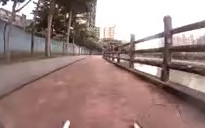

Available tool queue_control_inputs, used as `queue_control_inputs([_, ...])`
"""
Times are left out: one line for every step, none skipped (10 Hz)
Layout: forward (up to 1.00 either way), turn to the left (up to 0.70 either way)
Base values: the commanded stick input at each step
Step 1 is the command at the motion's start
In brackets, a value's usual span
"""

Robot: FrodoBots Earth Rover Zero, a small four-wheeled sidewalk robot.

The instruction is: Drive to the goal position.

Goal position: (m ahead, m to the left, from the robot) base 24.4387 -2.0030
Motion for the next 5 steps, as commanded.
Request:
queue_control_inputs([1.0, 0.0])
queue_control_inputs([1.0, 0.0])
queue_control_inputs([1.0, 0.0])
queue_control_inputs([1.0, 0.0])
queue_control_inputs([1.0, 0.0])
